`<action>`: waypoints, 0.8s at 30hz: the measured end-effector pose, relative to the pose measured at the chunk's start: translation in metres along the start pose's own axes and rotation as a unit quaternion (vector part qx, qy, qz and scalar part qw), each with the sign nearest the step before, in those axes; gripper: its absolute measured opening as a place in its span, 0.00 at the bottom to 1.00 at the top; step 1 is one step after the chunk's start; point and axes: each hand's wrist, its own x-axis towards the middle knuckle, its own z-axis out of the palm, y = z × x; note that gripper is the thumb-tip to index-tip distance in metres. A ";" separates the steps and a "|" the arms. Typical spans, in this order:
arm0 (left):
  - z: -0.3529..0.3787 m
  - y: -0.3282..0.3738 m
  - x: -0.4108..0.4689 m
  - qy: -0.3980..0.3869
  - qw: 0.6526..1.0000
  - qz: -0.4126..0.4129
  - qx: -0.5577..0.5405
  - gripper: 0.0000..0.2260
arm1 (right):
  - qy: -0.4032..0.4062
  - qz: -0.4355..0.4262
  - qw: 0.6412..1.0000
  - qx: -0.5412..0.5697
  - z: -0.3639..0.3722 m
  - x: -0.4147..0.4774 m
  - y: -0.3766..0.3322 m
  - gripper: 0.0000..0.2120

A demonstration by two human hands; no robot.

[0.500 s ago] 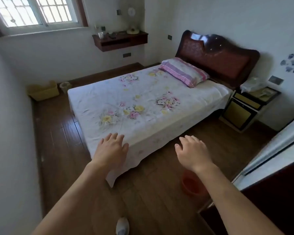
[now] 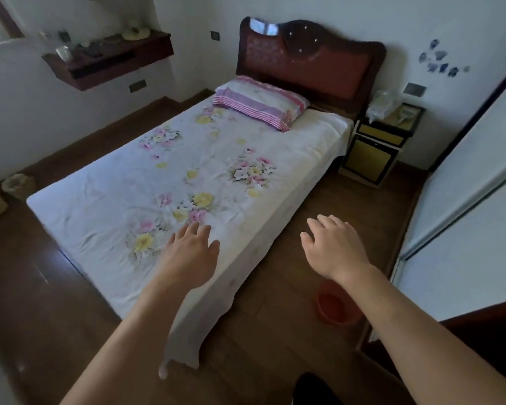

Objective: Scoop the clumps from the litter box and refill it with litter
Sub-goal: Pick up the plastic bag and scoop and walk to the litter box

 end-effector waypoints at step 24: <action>-0.042 0.180 0.481 -0.019 0.989 0.147 -0.002 0.21 | 0.011 0.147 0.988 0.039 -0.051 0.390 0.198 0.25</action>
